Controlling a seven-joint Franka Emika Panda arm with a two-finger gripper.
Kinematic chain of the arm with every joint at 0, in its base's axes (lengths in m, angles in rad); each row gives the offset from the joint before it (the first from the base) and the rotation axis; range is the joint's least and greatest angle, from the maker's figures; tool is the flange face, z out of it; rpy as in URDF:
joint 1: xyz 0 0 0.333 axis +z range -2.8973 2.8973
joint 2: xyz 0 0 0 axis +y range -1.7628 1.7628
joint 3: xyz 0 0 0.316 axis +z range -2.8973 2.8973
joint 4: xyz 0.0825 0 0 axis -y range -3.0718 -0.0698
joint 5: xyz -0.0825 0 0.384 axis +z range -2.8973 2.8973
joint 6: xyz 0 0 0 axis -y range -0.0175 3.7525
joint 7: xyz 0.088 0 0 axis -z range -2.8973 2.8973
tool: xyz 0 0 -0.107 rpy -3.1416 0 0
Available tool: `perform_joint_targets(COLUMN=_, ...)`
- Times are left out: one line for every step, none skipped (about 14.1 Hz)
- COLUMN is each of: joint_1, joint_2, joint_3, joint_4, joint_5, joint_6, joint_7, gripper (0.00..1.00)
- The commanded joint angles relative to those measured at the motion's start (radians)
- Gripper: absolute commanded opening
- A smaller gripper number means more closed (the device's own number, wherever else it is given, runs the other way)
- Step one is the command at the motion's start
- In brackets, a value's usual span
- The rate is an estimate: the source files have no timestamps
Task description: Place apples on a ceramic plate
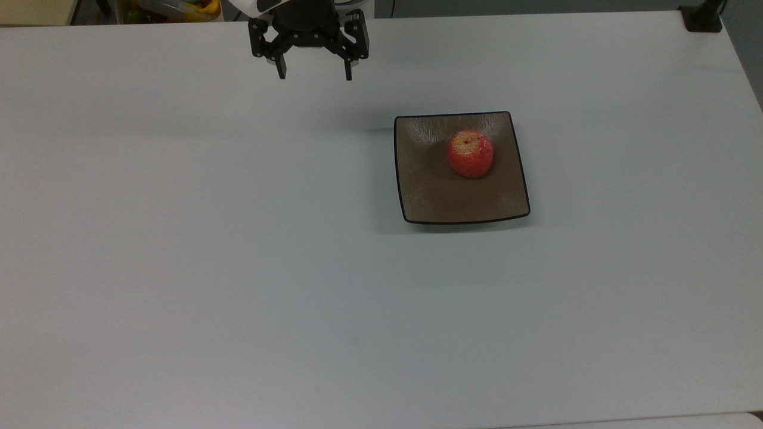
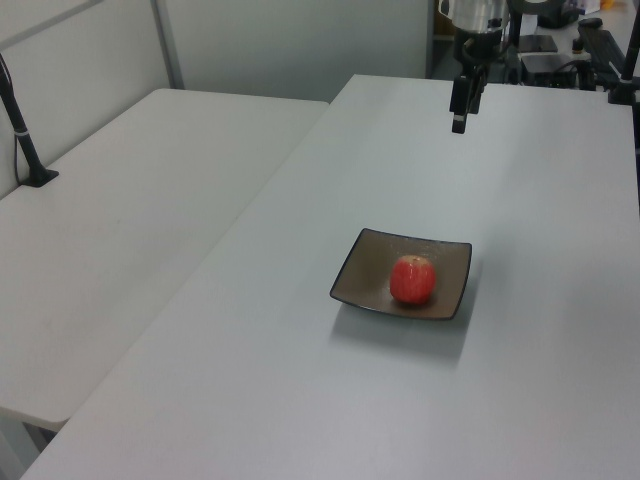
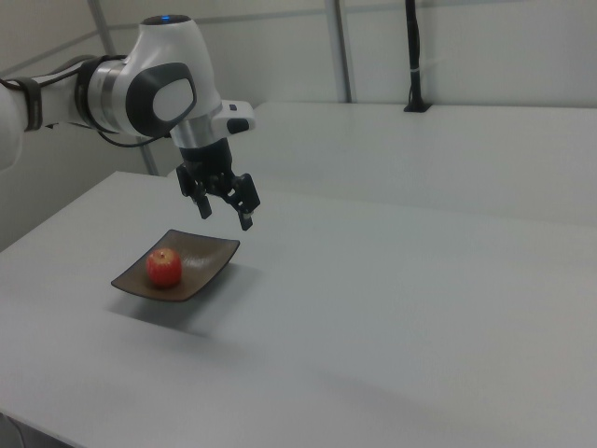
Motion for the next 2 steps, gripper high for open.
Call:
perform_joint_targets(joint_1=0.017, joint_2=0.000, joint_3=-0.017, joint_4=0.004, joint_5=-0.025, joint_6=-0.025, joint_7=-0.039, gripper=1.00)
perform_joint_targets(joint_1=0.017, joint_2=0.002, joint_3=-0.016, joint_4=0.004, joint_5=-0.031, joint_6=-0.025, joint_7=-0.039, gripper=1.00)
